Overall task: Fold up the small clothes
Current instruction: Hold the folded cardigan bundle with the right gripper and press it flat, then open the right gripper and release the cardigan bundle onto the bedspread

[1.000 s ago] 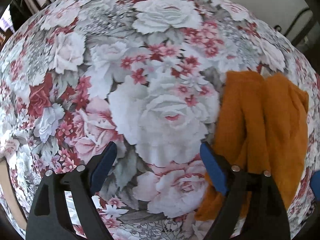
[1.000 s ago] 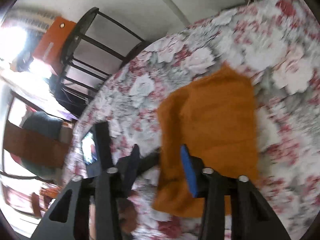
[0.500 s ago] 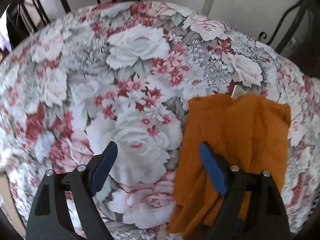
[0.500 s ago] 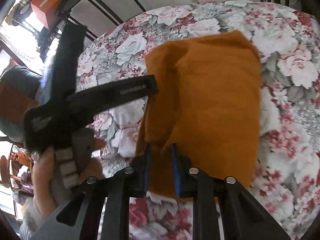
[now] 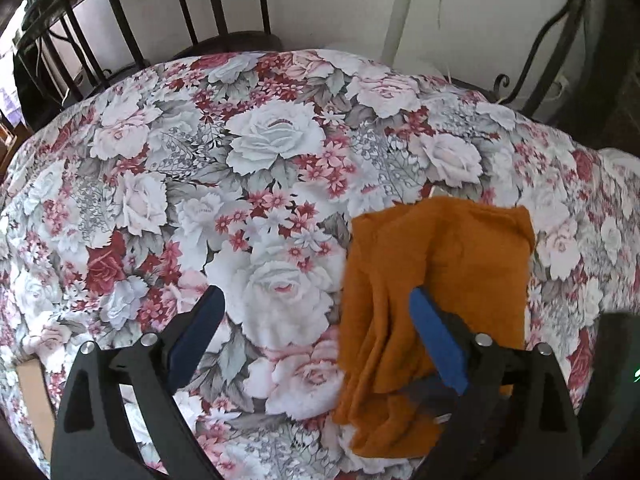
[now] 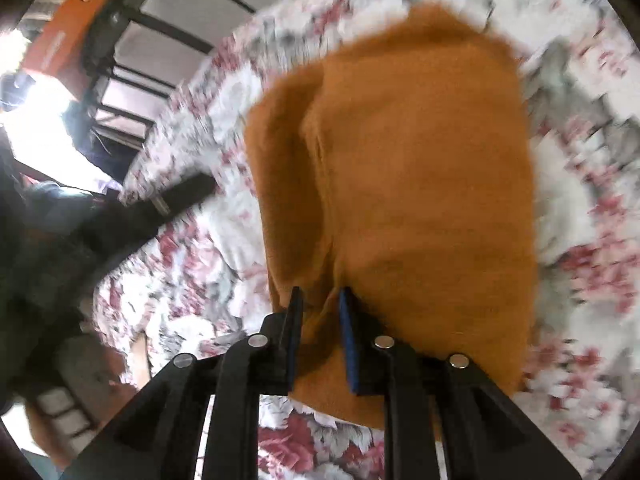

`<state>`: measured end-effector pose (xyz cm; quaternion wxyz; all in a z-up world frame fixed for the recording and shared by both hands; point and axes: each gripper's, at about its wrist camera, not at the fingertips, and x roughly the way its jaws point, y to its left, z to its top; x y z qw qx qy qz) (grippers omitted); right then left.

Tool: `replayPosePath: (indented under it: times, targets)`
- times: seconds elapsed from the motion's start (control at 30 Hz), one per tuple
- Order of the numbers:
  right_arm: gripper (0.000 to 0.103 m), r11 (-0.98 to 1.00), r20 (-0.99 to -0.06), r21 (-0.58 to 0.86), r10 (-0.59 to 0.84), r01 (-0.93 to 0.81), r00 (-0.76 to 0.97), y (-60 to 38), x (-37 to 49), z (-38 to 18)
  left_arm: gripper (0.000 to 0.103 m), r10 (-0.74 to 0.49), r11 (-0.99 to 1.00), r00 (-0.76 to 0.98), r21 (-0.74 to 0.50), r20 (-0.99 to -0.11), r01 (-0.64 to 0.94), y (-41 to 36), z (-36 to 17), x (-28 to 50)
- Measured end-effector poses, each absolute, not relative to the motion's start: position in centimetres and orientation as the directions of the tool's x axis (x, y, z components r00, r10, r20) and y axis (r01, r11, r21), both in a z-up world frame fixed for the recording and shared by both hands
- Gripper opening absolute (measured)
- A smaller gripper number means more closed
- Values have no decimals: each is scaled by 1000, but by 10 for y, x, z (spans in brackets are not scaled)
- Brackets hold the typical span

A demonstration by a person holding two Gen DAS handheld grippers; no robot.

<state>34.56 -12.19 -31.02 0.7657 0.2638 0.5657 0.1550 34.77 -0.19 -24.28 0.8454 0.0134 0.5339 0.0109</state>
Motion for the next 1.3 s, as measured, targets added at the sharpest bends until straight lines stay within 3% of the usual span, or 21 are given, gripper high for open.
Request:
replayPosePath:
  times: [0.13, 0.37, 0.53, 0.6, 0.7, 0.93, 1.07, 1.2, 1.3]
  targets:
    - [32, 828, -784, 558, 505, 53, 362, -150, 331, -279, 91, 8, 999, 426, 27, -905, 40, -6, -242, 323]
    - [32, 836, -811, 538, 478, 109, 338, -182, 305, -290, 94, -51, 982, 348, 17, -936, 190, -41, -256, 282]
    - [33, 823, -812, 553, 496, 131, 308, -186, 304, -307, 99, 194, 942, 277, 258, -941, 215, -52, -312, 285]
    - [33, 822, -819, 552, 504, 140, 274, -179, 310, -319, 99, 159, 967, 182, 190, -970, 168, -38, -340, 295]
    - [35, 833, -833, 532, 485, 148, 265, -176, 318, -323, 99, 106, 986, 138, 123, -985, 116, -29, -338, 303]
    - [36, 759, -735, 633, 526, 154, 428, -206, 341, -291, 99, 60, 986, 322, 106, -945, 128, -42, -288, 299]
    - [35, 671, -677, 710, 566, 215, 470, -222, 365, -307, 99, 31, 985, 227, 69, -973, 158, -46, -325, 301]
    - [35, 656, -673, 716, 558, 239, 485, -221, 395, -324, 99, -83, 991, 144, -67, -986, 112, -27, -339, 308]
    - [34, 631, -663, 728, 551, 268, 507, -229, 410, -337, 99, -109, 988, 135, -93, -985, 119, -21, -341, 308]
